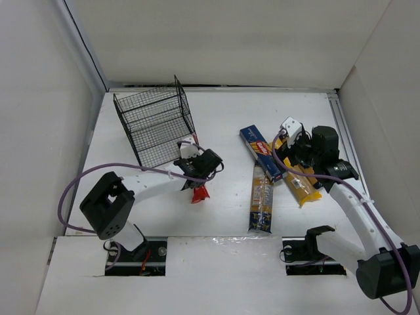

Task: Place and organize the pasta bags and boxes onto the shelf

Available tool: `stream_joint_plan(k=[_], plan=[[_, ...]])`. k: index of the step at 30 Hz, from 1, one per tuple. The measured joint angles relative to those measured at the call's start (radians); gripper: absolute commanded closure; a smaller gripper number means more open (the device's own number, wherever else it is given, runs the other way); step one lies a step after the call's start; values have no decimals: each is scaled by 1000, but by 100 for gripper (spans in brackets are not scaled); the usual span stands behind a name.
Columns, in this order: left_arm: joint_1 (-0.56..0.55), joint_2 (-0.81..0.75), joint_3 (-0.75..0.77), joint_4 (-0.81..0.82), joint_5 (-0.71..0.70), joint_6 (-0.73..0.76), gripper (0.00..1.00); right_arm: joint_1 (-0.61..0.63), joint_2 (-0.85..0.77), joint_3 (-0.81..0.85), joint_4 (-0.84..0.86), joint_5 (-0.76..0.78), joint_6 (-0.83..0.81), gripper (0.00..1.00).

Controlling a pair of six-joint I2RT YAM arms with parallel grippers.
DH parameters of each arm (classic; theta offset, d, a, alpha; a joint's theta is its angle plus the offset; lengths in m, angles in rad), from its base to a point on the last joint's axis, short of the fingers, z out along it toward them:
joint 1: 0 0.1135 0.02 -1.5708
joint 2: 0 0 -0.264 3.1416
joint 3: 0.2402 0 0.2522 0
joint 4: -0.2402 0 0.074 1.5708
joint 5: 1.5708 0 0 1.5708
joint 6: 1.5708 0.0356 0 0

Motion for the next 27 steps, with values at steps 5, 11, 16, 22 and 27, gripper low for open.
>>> stream_joint_plan(k=[5,11,16,22,27], plan=[[79,64,37,12,-9,1,100,0,13,0,-1,7,0,1],[138,148,106,38,-22,36,100,0,14,0,-1,7,0,1],[182,180,163,66,-18,44,100,0,14,0,-1,13,0,1],[248,234,207,105,-17,50,98,7,14,-15,-9,59,5,1],[279,280,240,151,-17,94,21,57,10,-25,-43,144,33,1]])
